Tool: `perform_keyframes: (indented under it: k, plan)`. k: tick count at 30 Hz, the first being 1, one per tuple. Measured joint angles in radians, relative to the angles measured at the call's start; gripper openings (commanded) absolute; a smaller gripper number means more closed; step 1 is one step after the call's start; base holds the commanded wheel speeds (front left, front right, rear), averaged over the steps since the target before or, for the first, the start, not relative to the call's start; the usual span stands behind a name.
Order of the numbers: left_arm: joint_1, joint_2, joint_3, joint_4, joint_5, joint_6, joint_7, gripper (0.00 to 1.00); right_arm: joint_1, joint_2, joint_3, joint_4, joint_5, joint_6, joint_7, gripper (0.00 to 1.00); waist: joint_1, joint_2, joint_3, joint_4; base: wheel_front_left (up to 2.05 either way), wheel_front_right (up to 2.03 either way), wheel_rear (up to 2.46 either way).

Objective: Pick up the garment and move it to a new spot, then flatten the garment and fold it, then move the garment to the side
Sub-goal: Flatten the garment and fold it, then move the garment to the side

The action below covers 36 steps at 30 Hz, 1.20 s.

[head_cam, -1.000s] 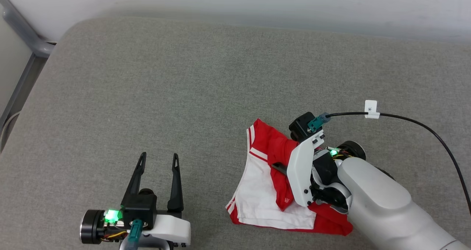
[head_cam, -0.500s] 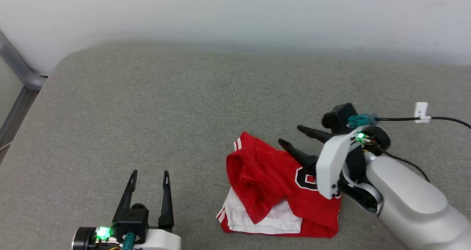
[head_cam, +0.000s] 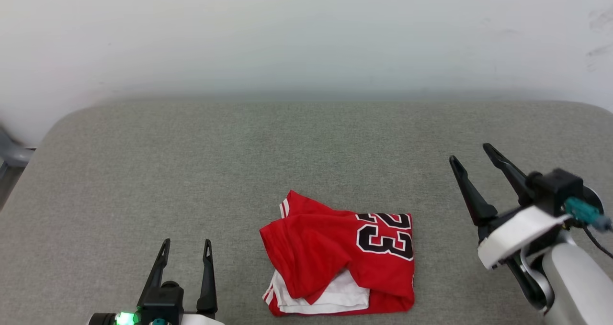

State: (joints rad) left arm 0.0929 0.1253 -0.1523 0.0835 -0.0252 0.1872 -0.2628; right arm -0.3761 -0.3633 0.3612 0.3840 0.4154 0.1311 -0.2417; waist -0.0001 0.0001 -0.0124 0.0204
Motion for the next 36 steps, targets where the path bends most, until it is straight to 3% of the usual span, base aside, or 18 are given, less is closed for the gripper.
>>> perform_keyframes:
  k: [6, 12, 22, 36]
  plan:
    - [0.006, 0.006, 0.000, -0.018, 0.003, -0.004, 0.000, 1.00, 0.196, 0.120, -0.225, -0.171, -0.163, 0.000, -0.016, 1.00, 0.0000, 0.0000, -0.014, -0.021, 0.00, 0.00, 0.00]
    - [0.017, 0.012, -0.001, -0.032, 0.005, -0.007, 0.000, 1.00, 0.361, 0.228, -0.338, -0.304, -0.233, 0.000, -0.019, 1.00, 0.0000, 0.0000, -0.026, -0.024, 0.00, 0.00, 0.00]
    - [0.044, 0.025, -0.002, -0.043, 0.007, -0.009, 0.000, 1.00, 0.499, 0.291, -0.378, -0.363, -0.266, 0.000, -0.014, 1.00, 0.0001, 0.0000, -0.036, -0.019, 0.00, 0.00, 0.00]
    - [0.046, 0.027, -0.011, -0.042, 0.009, -0.010, 0.000, 1.00, 0.541, 0.309, -0.399, -0.323, -0.276, 0.000, -0.009, 1.00, 0.0001, 0.0000, -0.031, 0.001, 0.00, 0.00, 0.00]
